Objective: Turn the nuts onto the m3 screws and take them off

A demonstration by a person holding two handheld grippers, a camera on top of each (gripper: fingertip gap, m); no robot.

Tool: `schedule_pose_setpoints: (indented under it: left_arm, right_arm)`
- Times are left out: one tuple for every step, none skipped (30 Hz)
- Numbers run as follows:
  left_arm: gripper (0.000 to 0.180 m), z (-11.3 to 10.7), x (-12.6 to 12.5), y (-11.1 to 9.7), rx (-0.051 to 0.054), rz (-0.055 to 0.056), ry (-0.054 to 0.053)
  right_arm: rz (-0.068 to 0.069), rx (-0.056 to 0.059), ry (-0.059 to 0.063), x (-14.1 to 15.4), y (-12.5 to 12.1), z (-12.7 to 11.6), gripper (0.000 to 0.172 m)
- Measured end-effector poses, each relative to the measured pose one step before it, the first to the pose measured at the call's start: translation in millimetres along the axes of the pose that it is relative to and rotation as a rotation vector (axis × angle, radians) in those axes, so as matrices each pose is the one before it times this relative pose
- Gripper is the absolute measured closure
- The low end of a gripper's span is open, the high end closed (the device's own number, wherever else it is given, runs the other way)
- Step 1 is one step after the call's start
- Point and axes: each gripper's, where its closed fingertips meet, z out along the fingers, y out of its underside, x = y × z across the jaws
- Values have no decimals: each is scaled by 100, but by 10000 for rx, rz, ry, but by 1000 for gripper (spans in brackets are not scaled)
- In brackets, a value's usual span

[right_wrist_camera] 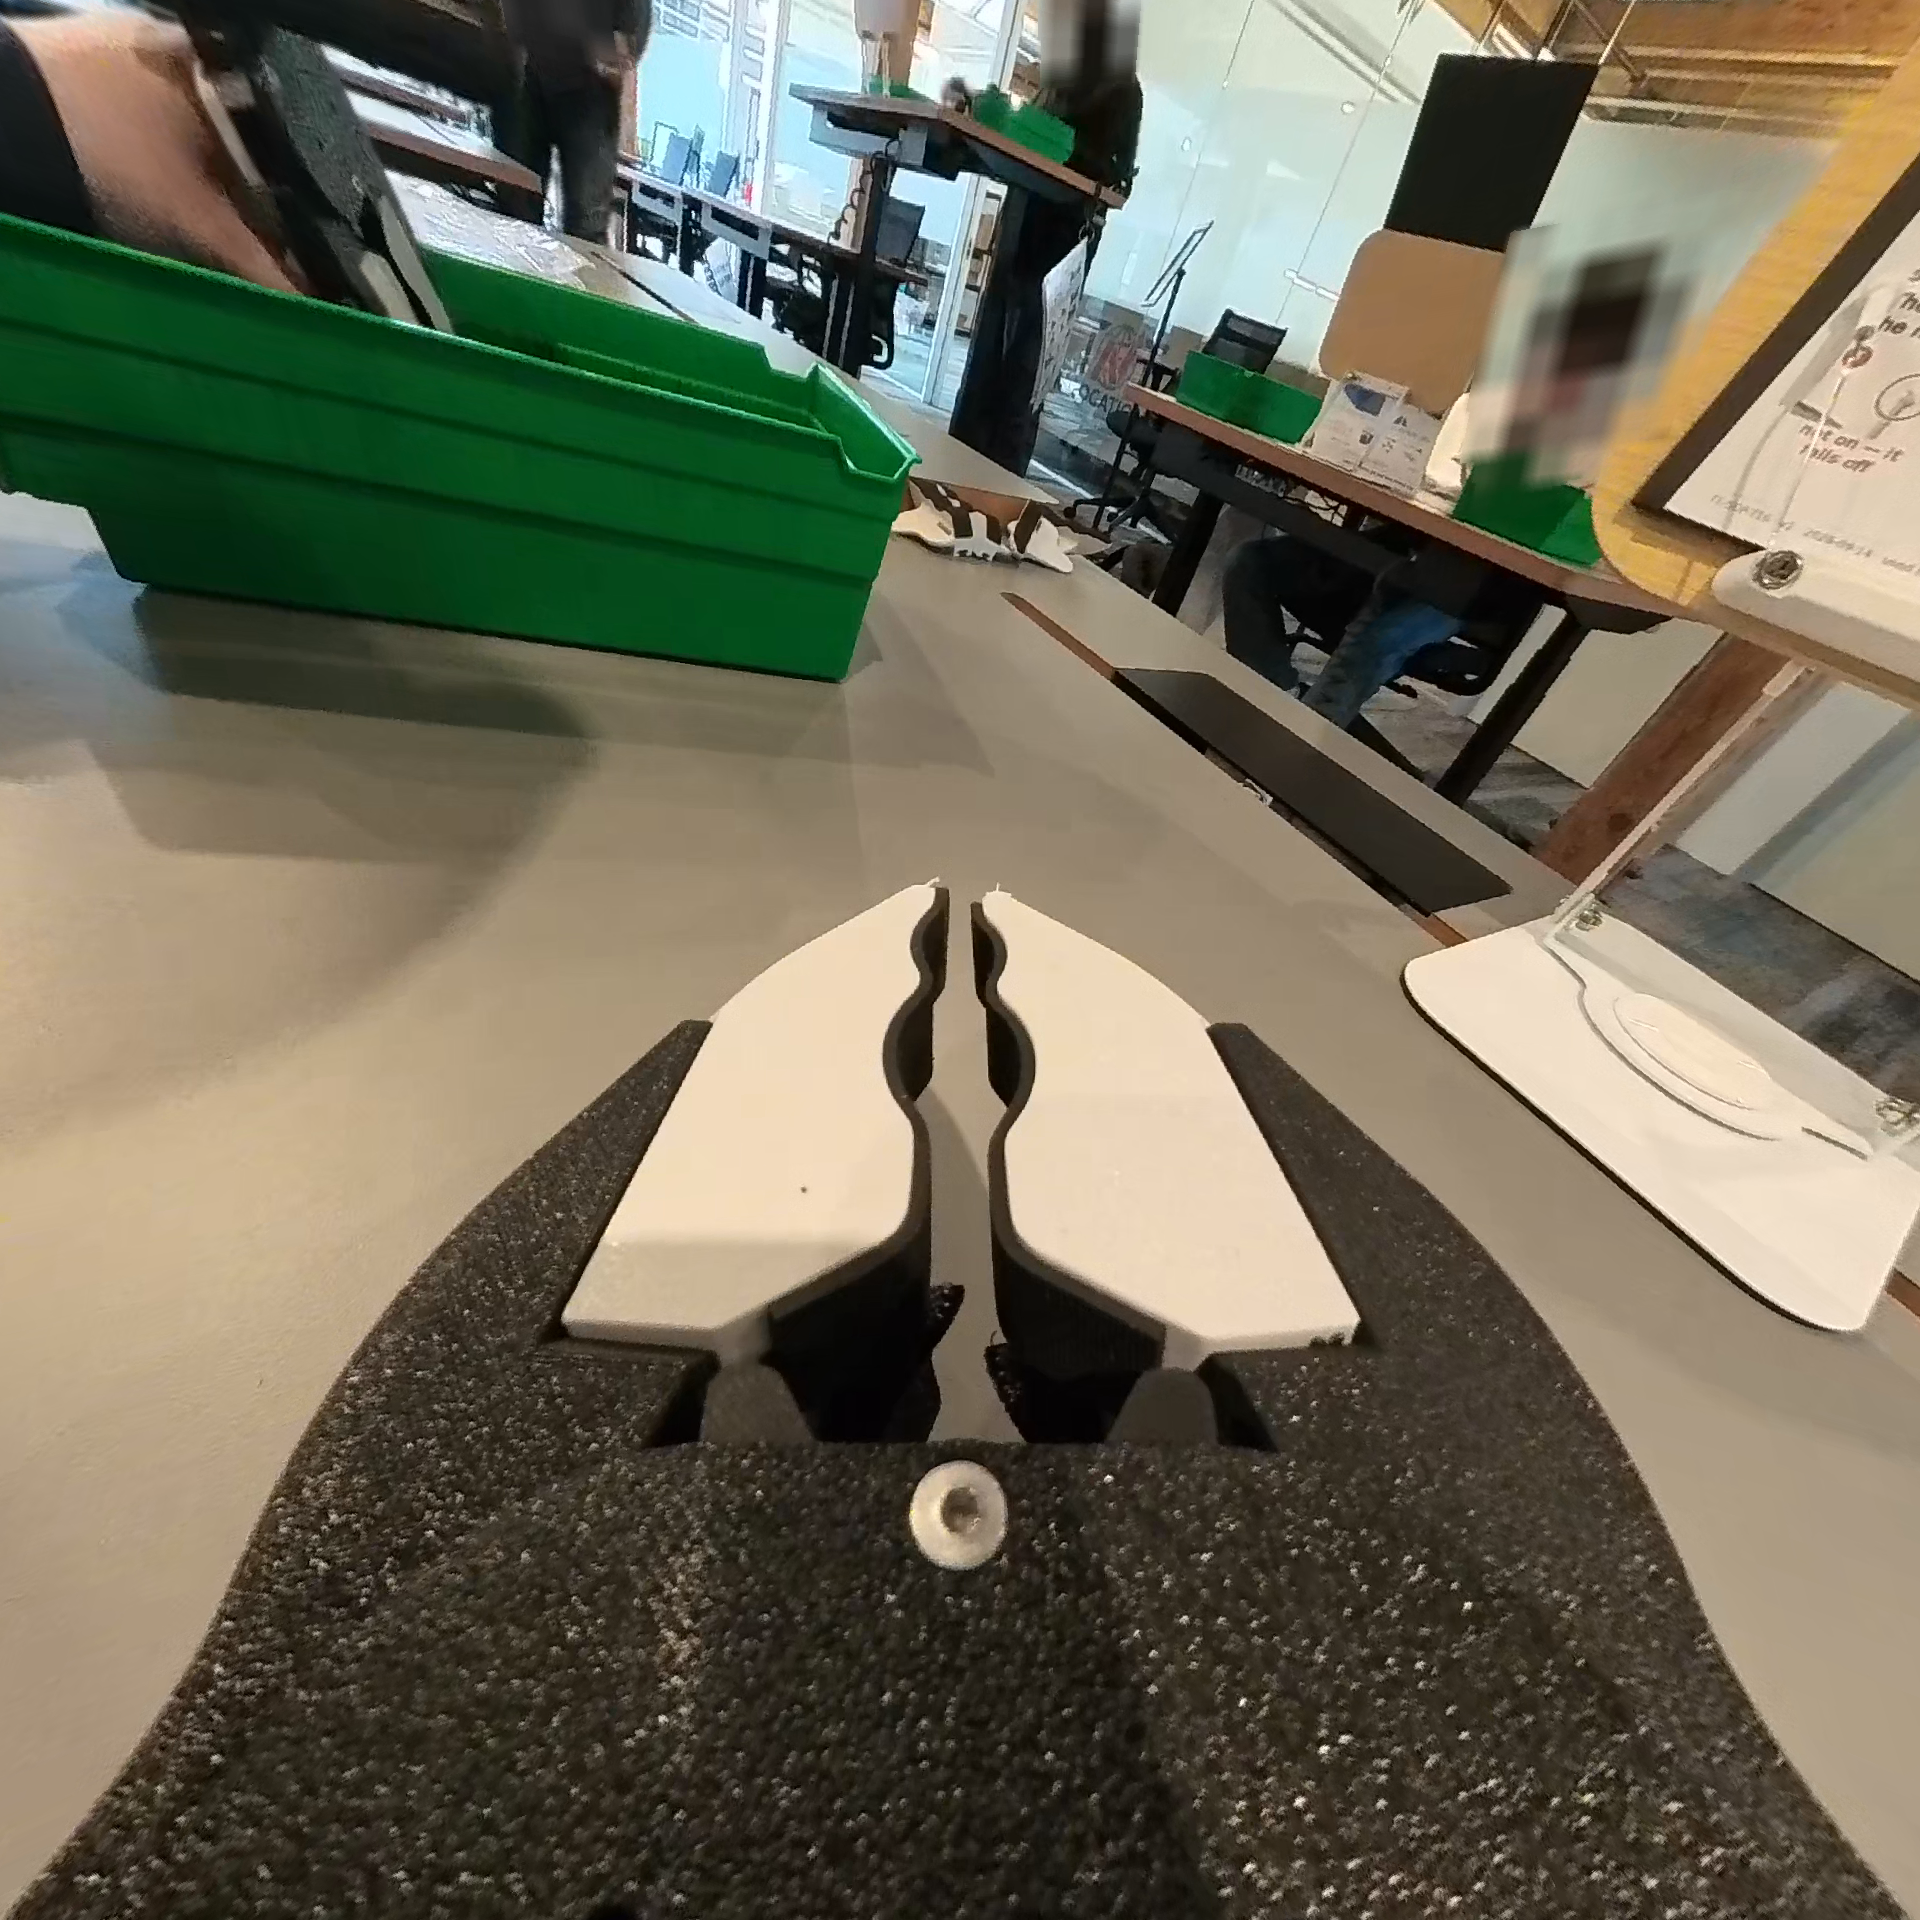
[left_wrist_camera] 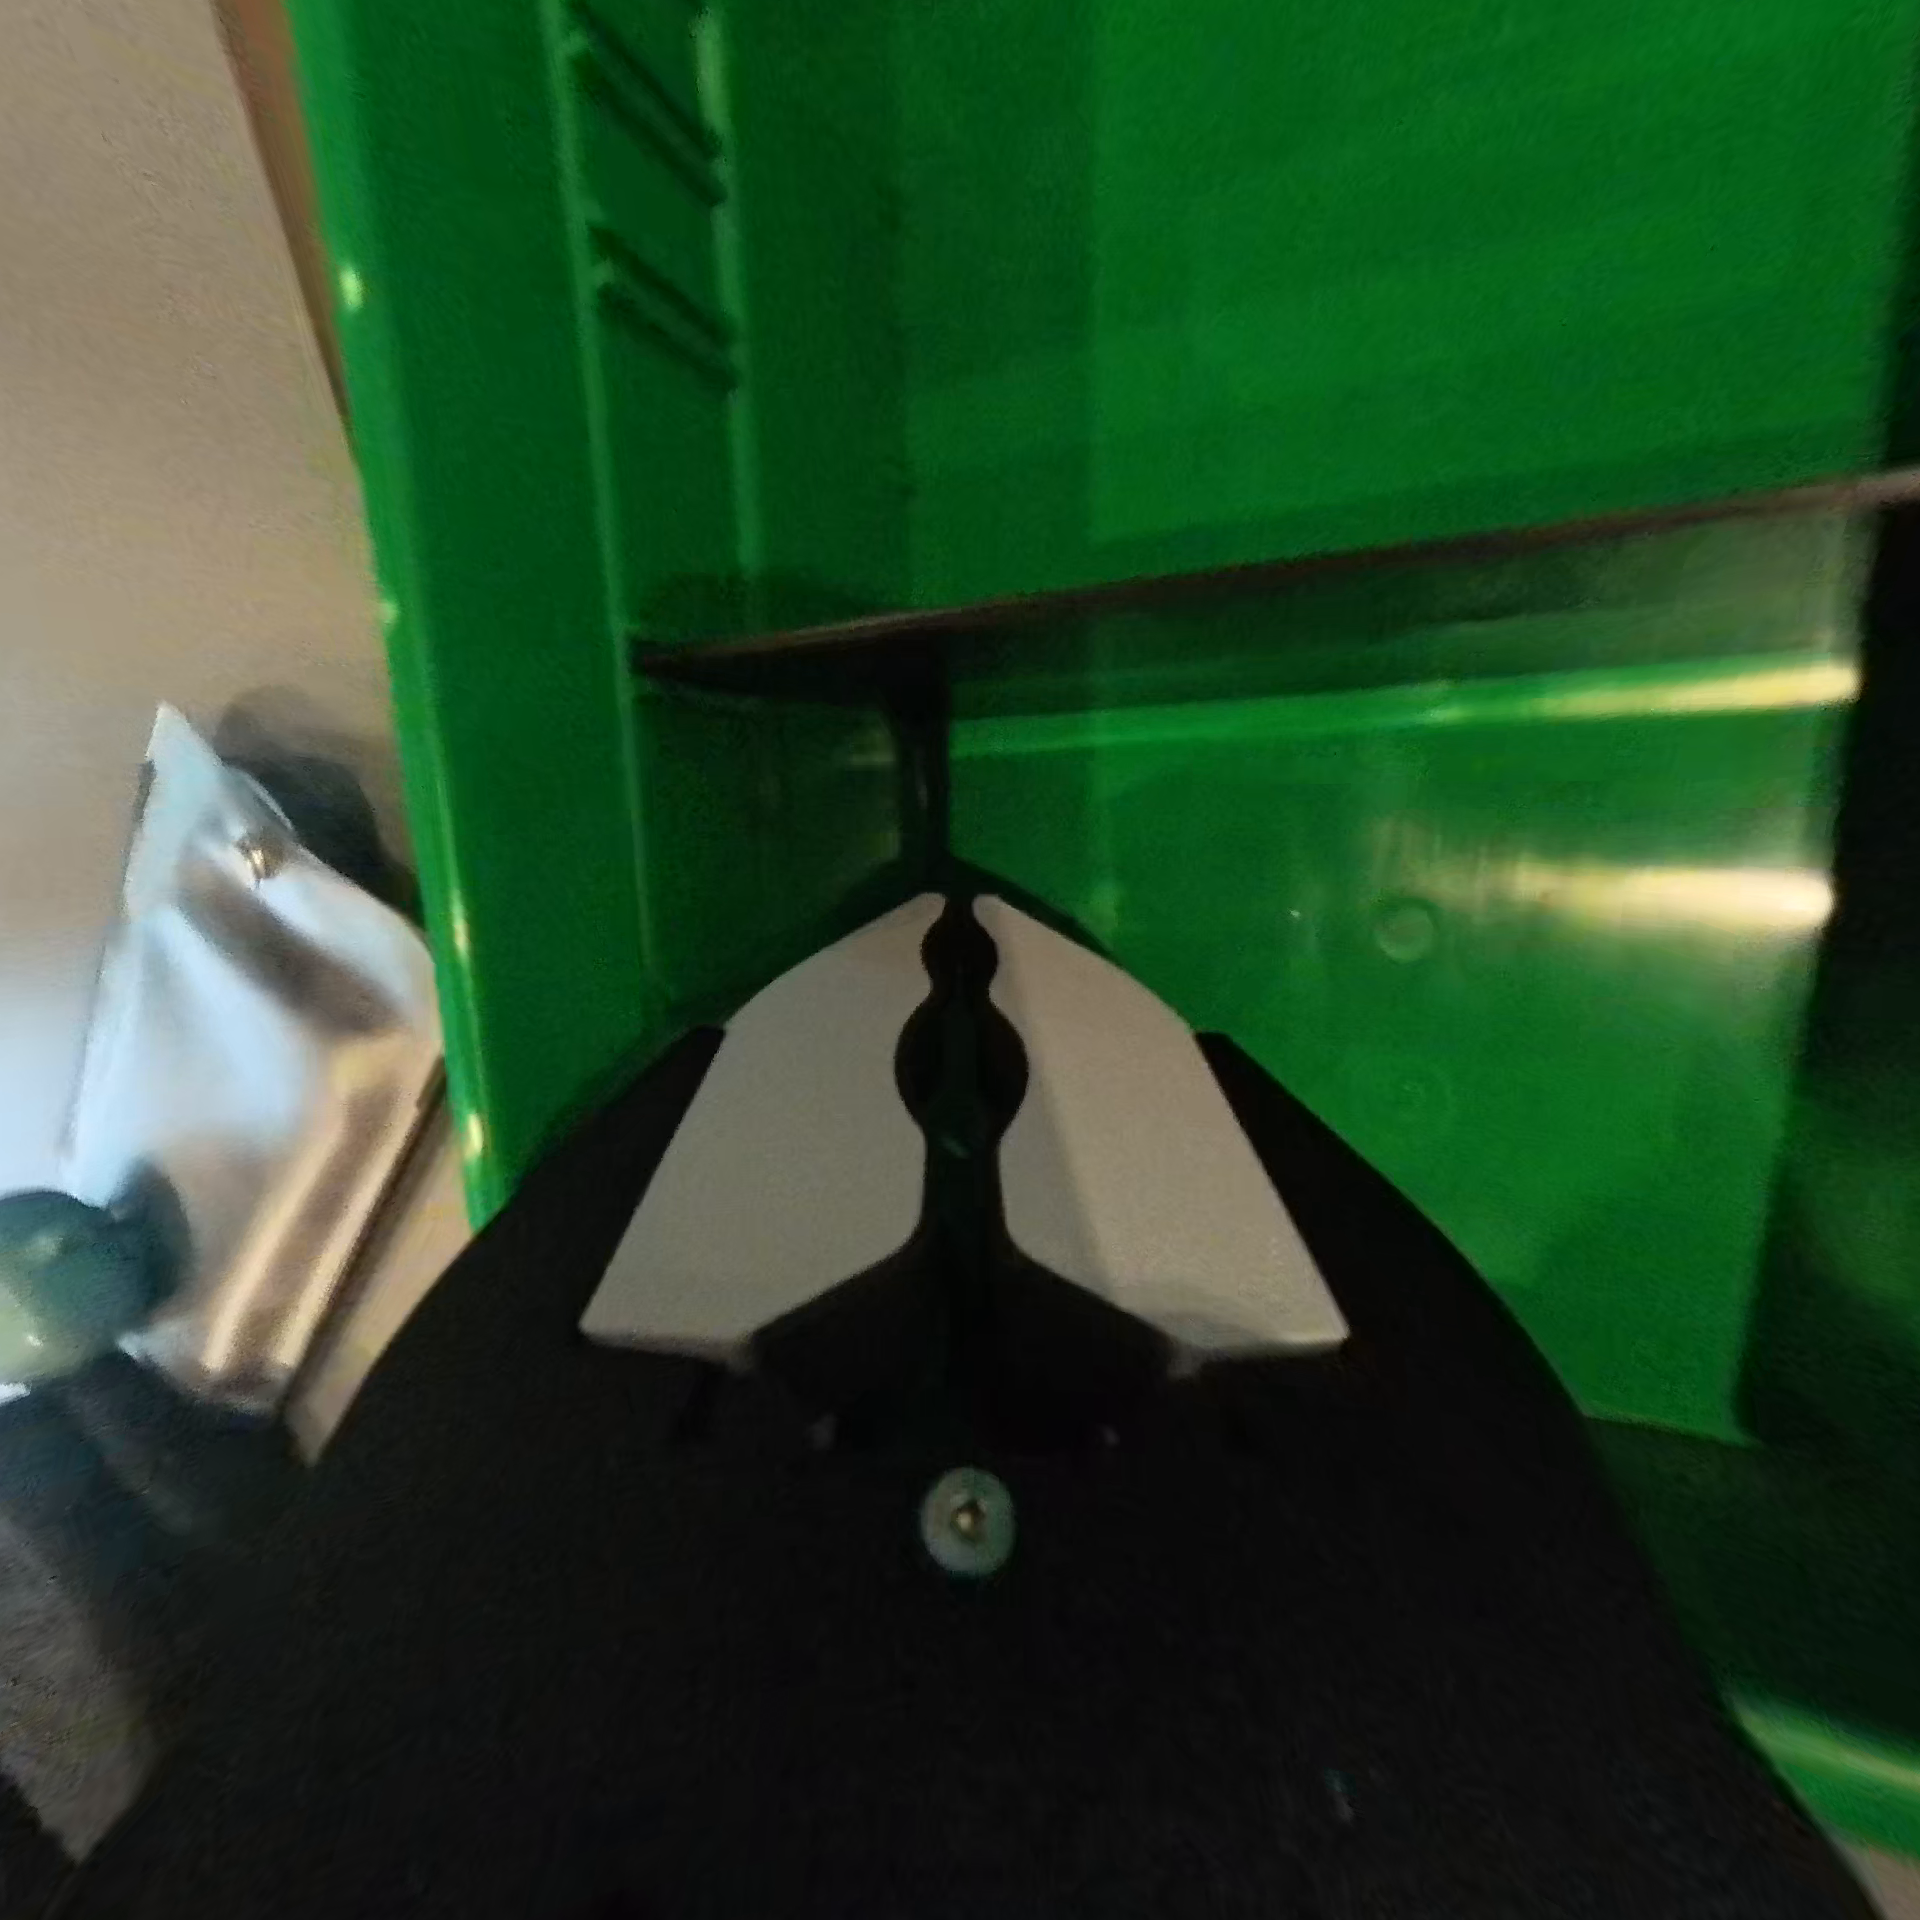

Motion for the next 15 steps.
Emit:
schedule_pose_setpoints:
  left_arm:
    - [180,168,-167,-20,28,-423,-112]
    - [180,172,-251,-54,4,-388,-193]
    - [180,161,-185,11,-70,-300,-161]
    - [180,167,52,19,-101,-222,-1]
    - [180,176,172,-24,-102,-225,74]
    - [180,151,121,18,-143,-140,39]
    - [180,134,-124,22,-144,-72,-135]
    - [180,116,-160,58,-152,-25,-157]
    - [180,94,-29,32,-110,-38,-72]
    - [180,77,11,38,-105,-45,-49]
    - [180,53,-27,61,-117,24,-104]
    - [180,54,-52,82,-135,72,-152]
    - [180,72,-52,87,-147,105,-187]
    - [180,93,-41,130,-185,140,-202]
    - [180,101,-16,173,-215,175,-206]
  right_arm:
    - [-8,-18,-6,-6,18,18,168]
    - [-13,-15,-7,-12,24,8,168]
    - [-15,-12,-1,-13,6,13,168]
    - [-15,-15,-3,-5,24,8,168]
    - [-14,-16,-1,-11,23,3,168]
    - [-9,-7,-5,-8,4,12,168]
    - [-9,0,-12,-18,-2,-5,168]
    - [-6,1,-16,-17,-1,1,168]
    - [-3,-3,-12,-17,14,-1,168]
    - [-5,-4,-13,-26,0,1,168]
    - [-7,-1,-13,-12,1,-1,168]
    - [-8,-1,-11,-22,-3,3,168]
    - [-7,-5,-16,-25,5,-8,168]
    - [-6,-3,-20,-37,9,3,168]
    - [-5,-5,-20,-26,4,5,169]
